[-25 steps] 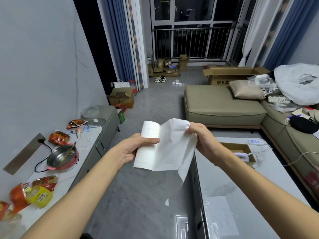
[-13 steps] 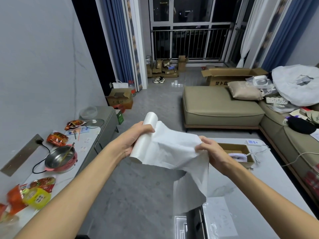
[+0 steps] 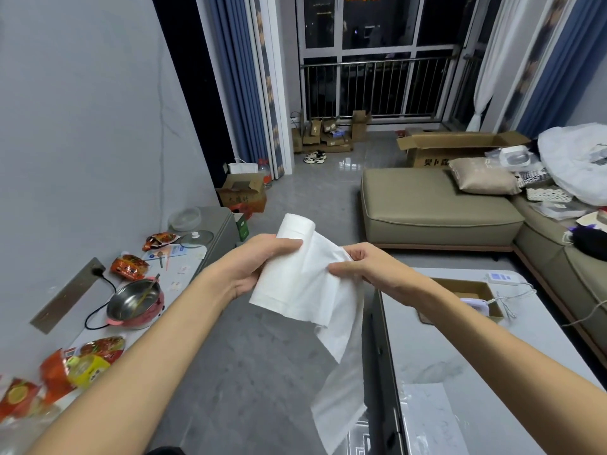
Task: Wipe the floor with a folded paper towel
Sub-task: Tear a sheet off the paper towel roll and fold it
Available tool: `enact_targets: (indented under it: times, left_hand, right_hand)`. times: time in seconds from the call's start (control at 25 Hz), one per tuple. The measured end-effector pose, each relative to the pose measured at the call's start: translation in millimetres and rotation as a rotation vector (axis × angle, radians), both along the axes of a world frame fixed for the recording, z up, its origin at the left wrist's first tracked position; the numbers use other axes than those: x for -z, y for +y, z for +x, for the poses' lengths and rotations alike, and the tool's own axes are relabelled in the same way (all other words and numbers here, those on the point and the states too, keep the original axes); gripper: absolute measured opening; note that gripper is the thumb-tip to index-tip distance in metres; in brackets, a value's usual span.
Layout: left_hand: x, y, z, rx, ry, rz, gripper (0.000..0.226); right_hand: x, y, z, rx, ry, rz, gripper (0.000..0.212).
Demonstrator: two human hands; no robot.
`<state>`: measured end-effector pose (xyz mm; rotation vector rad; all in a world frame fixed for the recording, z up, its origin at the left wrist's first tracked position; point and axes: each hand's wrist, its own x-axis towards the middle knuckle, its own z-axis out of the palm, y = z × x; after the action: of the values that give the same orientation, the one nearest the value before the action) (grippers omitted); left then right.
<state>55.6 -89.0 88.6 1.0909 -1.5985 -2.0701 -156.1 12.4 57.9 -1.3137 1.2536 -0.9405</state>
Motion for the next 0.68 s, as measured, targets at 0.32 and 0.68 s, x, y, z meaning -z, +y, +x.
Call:
enact_targets:
  times: [0.32,0.68]
  left_hand:
    - [17,7,1,-0.014,0.034,0.035,0.051]
    - [12,5,-10,-0.017,-0.068,-0.180,0.041]
  right_hand:
    - [7,4,1,0.052,-0.083,-0.048,0.016]
    - [8,23,-11,-0.105,0.119,0.088,0.026]
